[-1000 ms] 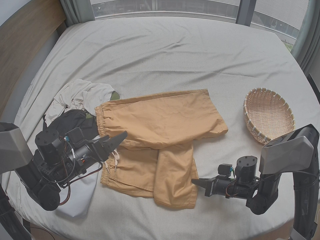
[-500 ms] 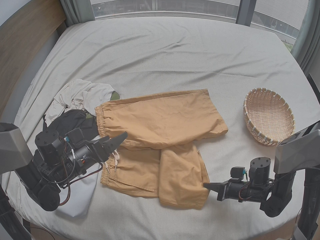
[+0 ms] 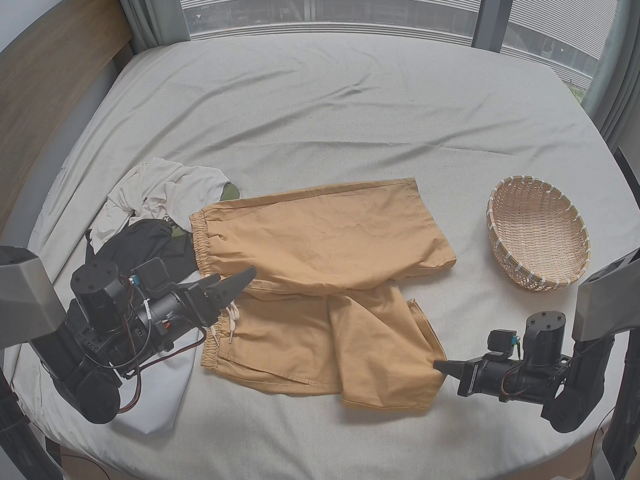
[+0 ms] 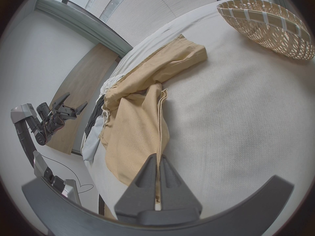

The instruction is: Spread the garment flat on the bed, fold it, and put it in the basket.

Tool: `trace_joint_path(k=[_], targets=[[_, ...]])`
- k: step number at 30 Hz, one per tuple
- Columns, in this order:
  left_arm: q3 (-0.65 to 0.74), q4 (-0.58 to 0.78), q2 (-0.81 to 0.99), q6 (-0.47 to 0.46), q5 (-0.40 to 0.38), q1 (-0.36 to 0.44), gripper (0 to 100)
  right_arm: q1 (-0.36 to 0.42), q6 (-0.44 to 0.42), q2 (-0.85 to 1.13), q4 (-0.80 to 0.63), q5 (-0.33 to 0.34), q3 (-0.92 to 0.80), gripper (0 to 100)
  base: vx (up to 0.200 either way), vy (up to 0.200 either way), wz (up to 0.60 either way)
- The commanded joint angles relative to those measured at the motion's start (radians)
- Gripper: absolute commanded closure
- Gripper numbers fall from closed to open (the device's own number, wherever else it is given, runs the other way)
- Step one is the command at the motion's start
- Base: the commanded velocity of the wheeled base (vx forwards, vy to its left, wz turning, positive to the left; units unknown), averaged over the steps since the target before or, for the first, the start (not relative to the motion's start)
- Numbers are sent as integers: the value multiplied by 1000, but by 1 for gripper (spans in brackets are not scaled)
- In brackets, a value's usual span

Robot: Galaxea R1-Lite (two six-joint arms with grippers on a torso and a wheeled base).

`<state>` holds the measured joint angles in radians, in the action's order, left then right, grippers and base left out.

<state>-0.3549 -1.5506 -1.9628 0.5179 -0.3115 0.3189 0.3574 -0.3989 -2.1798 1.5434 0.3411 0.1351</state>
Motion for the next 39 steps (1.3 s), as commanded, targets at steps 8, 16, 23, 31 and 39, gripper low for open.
trace_joint_path(k=[8, 16, 23, 31, 39], targets=[[2, 0, -2, -1, 0, 5, 0, 5, 2, -57, 1, 3, -31, 100, 0, 0, 0], [10, 0, 1, -7, 0, 3, 0, -6, -37, -48, 1, 1, 98, 0, 0, 0, 0], [13, 0, -1, -7, 2, 5, 0, -37, -103, -63, 1, -1, 232, 0, 0, 0, 0], [13, 0, -2, -7, 2, 5, 0, -81, -104, -129, 0, 1, 308, 0, 0, 0, 0], [13, 0, -1, -7, 2, 11, 0, -55, -104, -166, 0, 3, 348, 0, 0, 0, 0]])
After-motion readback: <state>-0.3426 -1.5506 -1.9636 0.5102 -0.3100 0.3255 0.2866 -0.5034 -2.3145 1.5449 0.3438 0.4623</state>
